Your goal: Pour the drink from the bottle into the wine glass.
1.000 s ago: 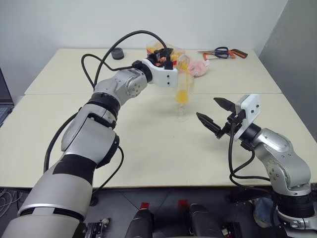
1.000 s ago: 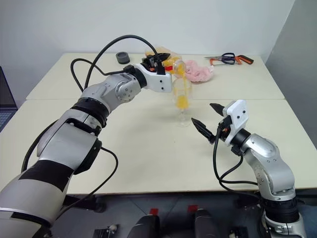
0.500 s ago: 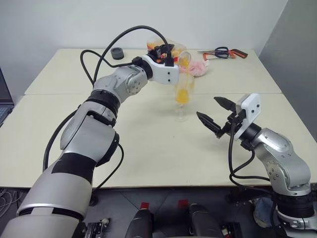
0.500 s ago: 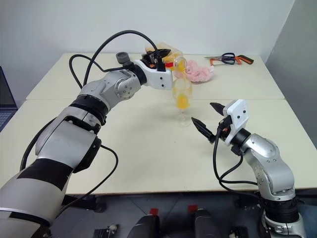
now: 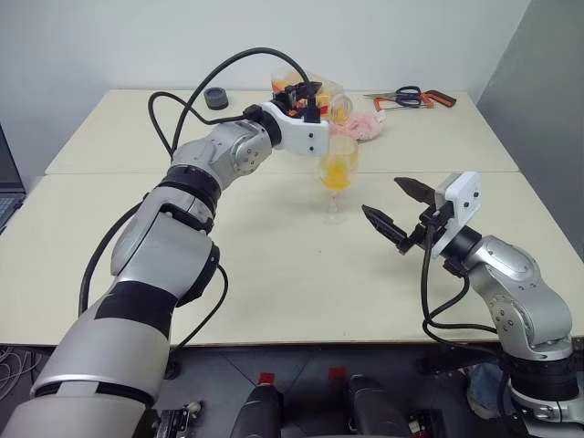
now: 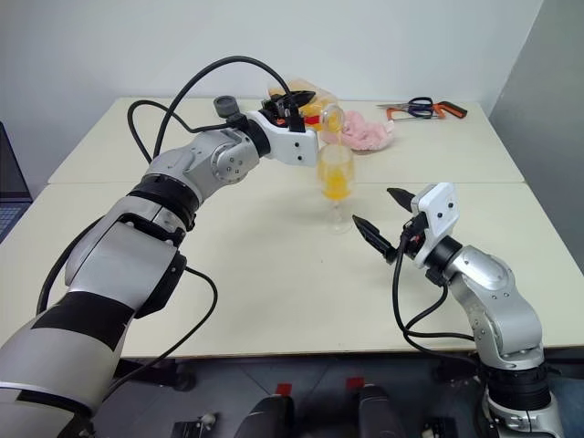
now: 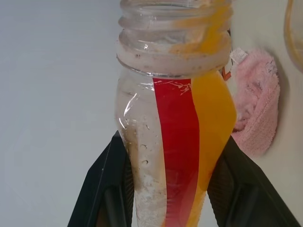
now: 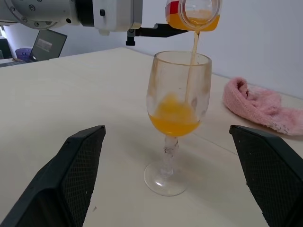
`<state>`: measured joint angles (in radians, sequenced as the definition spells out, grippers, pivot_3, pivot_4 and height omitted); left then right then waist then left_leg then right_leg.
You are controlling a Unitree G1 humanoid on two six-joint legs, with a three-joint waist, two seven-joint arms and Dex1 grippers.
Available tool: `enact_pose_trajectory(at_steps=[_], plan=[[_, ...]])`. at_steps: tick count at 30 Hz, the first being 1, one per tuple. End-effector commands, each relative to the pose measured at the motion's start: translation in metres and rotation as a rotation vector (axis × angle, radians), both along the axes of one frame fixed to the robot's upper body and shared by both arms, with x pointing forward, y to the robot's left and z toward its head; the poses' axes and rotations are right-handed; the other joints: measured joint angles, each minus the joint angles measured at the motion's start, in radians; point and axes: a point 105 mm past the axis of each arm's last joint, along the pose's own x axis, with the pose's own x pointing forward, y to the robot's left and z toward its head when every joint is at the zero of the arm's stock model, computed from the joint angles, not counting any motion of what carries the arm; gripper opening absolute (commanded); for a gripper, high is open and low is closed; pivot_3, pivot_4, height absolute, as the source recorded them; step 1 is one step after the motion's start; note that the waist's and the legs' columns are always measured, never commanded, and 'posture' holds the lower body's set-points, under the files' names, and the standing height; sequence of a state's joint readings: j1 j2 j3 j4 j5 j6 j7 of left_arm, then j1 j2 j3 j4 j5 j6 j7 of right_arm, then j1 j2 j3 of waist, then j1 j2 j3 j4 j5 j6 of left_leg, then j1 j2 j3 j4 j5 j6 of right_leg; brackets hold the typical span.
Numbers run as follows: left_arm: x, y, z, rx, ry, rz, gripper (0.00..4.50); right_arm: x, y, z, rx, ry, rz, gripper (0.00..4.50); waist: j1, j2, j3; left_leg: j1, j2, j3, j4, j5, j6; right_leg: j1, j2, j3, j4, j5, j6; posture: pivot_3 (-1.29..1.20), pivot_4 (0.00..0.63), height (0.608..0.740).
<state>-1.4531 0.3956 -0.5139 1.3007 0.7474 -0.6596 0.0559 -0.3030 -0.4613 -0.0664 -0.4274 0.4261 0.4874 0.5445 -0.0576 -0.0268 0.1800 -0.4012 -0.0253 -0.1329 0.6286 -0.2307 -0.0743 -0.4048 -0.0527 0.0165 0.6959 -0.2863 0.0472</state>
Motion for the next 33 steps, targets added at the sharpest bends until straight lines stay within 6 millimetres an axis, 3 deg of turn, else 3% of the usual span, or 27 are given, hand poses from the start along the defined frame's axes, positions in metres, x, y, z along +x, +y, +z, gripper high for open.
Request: enact_pose_trajectory(at_steps=[1, 33], plan=[[-0.0044, -0.0027, 0.0271, -0.021, -0.07, -0.018, 1.65, -0.0046, 0.001, 0.0138, 0.01, -0.067, 0.009, 4.5, 0.0, 0.0, 0.0, 0.0, 0.0, 0.0, 0.0, 0.0, 0.0, 0.0, 0.0, 0.0, 0.0, 0.0, 0.0, 0.0, 0.15, 0.74], [-0.0046, -0.0002, 0.0265, -0.007, -0.074, -0.017, 1.65, -0.0032, 0.0013, 0.0154, 0.023, -0.107, 0.005, 4.5, 0.0, 0.0, 0.0, 0.0, 0.0, 0.0, 0.0, 0.0, 0.0, 0.0, 0.0, 0.0, 0.0, 0.0, 0.0, 0.0, 0.15, 0.74]])
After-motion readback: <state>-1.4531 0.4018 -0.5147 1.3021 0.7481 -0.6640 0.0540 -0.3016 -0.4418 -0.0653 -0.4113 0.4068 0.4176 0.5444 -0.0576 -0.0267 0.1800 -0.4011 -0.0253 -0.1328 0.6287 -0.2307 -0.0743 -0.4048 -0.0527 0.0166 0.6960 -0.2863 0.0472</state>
